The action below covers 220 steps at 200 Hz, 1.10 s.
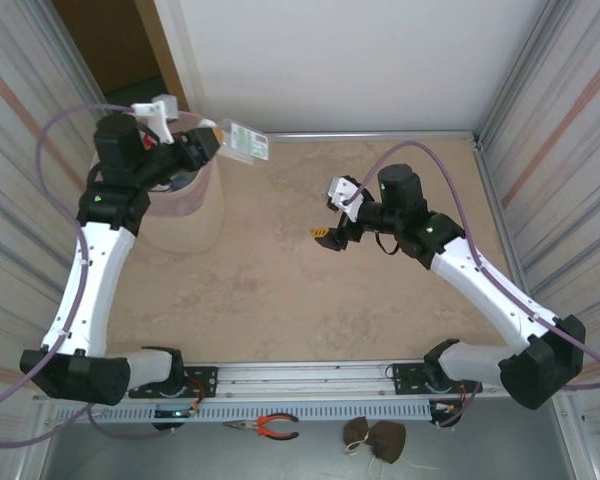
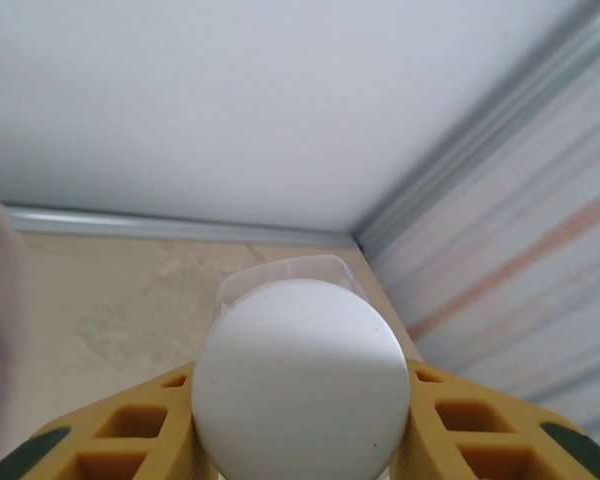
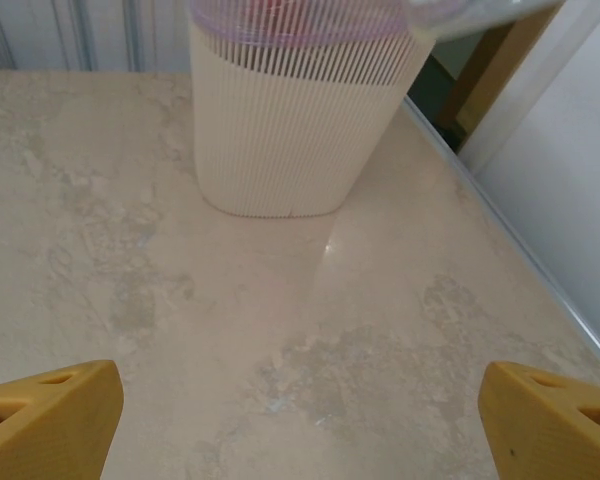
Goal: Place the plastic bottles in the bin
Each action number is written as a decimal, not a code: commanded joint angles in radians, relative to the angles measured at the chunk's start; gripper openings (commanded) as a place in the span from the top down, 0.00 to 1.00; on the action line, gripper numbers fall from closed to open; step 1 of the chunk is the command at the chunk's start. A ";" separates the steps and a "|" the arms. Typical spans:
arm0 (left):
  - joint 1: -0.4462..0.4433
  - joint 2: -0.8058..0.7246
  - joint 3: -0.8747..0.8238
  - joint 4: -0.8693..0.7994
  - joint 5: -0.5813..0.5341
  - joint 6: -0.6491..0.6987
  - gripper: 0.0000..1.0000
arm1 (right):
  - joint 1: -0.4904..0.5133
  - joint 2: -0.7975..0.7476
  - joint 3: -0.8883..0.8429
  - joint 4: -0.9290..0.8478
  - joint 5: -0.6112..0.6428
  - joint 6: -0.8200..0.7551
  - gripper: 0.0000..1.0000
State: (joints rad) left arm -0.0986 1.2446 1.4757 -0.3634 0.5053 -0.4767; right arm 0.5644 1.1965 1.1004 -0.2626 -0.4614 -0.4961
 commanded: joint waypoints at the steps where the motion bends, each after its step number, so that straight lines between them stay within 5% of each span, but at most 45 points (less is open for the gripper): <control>1: 0.088 -0.008 0.050 0.059 0.025 -0.030 0.69 | 0.005 -0.045 -0.013 -0.007 0.033 0.039 0.09; 83: 0.347 0.047 0.018 0.172 0.065 -0.153 0.68 | 0.027 -0.102 -0.016 -0.068 0.093 0.035 0.08; 194: 0.374 0.179 -0.146 0.266 0.072 -0.192 0.67 | 0.046 -0.156 -0.064 -0.066 0.152 0.044 0.08; 220: 0.374 0.182 -0.180 0.267 0.057 -0.185 0.52 | 0.046 -0.160 -0.065 -0.067 0.158 0.044 0.07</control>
State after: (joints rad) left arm 0.2684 1.4372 1.3197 -0.1417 0.5625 -0.6605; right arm 0.6029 1.0618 1.0412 -0.3233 -0.3241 -0.4782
